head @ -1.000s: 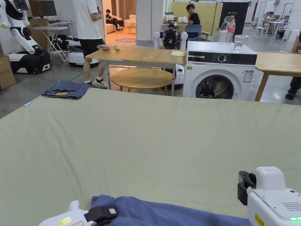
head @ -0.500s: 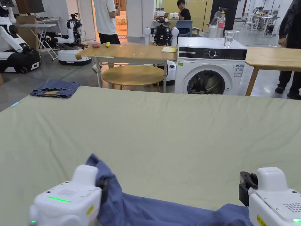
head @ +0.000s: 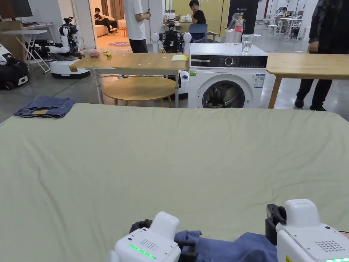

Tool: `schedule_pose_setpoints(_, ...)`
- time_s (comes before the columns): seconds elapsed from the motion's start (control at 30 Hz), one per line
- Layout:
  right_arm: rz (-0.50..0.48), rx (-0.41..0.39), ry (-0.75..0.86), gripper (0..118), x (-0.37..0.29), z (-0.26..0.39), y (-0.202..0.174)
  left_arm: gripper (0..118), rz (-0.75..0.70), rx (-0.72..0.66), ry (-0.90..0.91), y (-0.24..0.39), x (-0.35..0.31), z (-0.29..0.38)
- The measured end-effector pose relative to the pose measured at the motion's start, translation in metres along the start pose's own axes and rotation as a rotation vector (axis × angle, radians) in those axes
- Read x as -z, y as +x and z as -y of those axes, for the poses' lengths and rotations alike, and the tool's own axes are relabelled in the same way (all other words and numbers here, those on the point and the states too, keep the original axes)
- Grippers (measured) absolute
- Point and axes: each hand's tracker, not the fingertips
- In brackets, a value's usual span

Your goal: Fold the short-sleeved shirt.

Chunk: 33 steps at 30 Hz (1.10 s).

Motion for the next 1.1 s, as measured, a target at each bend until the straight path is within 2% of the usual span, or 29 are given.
schedule_pose_setpoints(0.1,-0.004,0.006,0.004,0,-0.002,0.0,0.0,105,0.074,-0.193,0.071,-0.027,-0.019,-0.018)
schedule_pose_setpoints(0.13,-0.004,0.007,0.005,0,-0.003,0.001,0.001,94,0.056,-0.271,0.076,-0.039,-0.019,-0.019)
schedule_pose_setpoints(0.17,-0.005,0.009,0.005,0,-0.003,0.002,0.002,69,0.042,-0.312,0.049,-0.048,-0.015,-0.019)
schedule_pose_setpoints(0.2,-0.006,0.012,0.004,0,-0.004,0.003,0.002,25,0.034,-0.33,-0.003,-0.057,-0.008,-0.015)
schedule_pose_setpoints(0.23,-0.007,0.015,0.002,0,-0.004,0.004,0.003,7,0.032,-0.343,-0.043,-0.061,0.004,-0.01)
schedule_pose_setpoints(0.3,-0.007,0.023,-0.003,0,-0.003,0.006,0.004,6,0.034,-0.365,-0.117,-0.063,0.02,0.004)
schedule_pose_setpoints(0.43,-0.004,0.034,-0.011,0,-0.001,0.008,0.007,6,0.197,-0.402,-0.223,-0.038,0.047,0.026)
schedule_pose_setpoints(0.5,-0.002,0.038,-0.014,0,-0.002,0.008,0.007,4,0.215,-0.381,-0.233,-0.018,0.054,0.032)
schedule_pose_setpoints(0.6,0.001,0.036,-0.016,0,-0.003,0.008,0.008,4,0.298,-0.443,-0.238,-0.003,0.064,0.032)
schedule_pose_setpoints(0.73,0.005,0.032,-0.021,0,-0.004,0.008,0.011,3,0.234,-0.449,-0.219,-0.014,0.059,0.027)
schedule_pose_setpoints(0.83,0.002,0.024,-0.02,0,-0.003,0.008,0.009,3,0.124,-0.376,-0.078,-0.037,0.015,0.014)
schedule_pose_setpoints(0.97,-0.021,0.018,-0.025,0,0.004,0.008,-0.002,3,0.041,-0.393,-0.081,-0.076,-0.006,0.022)
schedule_pose_setpoints(1.0,-0.028,0.018,-0.025,0,0.005,0.008,-0.006,9,0.036,-0.431,-0.084,-0.087,-0.007,0.027)
schedule_pose_setpoints(1.03,-0.035,0.021,-0.026,0,0.005,0.008,-0.008,30,0.045,-0.48,-0.074,-0.098,-0.011,0.033)
schedule_pose_setpoints(1.07,-0.041,0.021,-0.026,0,0.004,0.008,-0.009,64,0.053,-0.524,-0.053,-0.107,-0.015,0.037)
schedule_pose_setpoints(1.1,-0.043,0.018,-0.027,0,0.004,0.009,-0.011,107,0.056,-0.572,-0.013,-0.117,-0.021,0.043)
